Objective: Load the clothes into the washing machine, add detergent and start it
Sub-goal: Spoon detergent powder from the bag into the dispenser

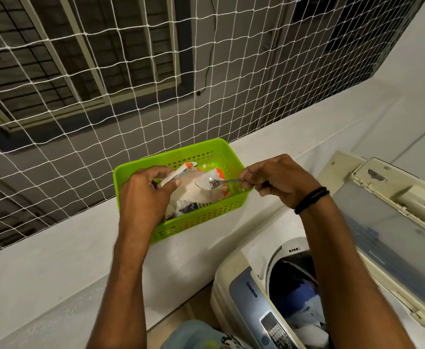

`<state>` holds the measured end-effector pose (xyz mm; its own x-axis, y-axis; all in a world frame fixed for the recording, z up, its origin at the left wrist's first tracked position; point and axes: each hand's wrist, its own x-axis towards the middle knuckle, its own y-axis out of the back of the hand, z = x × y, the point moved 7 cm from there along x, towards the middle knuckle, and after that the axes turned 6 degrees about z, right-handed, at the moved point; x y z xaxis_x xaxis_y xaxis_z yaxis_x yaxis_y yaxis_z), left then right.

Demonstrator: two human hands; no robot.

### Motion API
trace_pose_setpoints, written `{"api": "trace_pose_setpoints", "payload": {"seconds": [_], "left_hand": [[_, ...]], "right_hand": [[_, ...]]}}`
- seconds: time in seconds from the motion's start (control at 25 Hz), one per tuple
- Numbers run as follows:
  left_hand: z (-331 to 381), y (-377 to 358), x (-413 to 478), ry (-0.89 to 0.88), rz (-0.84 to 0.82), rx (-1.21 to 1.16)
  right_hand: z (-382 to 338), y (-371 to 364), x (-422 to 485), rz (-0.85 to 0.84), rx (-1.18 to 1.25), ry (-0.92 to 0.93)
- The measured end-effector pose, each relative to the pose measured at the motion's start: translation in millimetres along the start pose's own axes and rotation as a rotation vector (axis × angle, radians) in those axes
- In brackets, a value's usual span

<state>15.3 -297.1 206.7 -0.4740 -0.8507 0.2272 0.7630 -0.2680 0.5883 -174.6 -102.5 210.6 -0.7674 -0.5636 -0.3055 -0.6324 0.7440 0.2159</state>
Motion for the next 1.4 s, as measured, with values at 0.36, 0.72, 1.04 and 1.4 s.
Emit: {"api": "trace_pose_setpoints", "payload": {"seconds": [0.36,0.72,1.04,1.4], "left_hand": [[69.8,-18.3,-29.9,-0.196,-0.037,-0.086],[146.3,-198.1,-120.3,-0.425,-0.559,-0.228],[99.0,-427.0,-247.7,-0.51,-1.034,0.046],[41.1,-484.9,-301.2,-0.539,-1.264,0.269]], "right_hand": [[47.2,106.6,-49.8,0.279,0.135,-0.126],[187.2,257.0,-121.9,0.808,0.264,-0.306],[347.1,291.7,-141.1,1.103,0.132,-0.576],[409.3,224.5,-107.2,1.047,-0.423,-0.42]]}}
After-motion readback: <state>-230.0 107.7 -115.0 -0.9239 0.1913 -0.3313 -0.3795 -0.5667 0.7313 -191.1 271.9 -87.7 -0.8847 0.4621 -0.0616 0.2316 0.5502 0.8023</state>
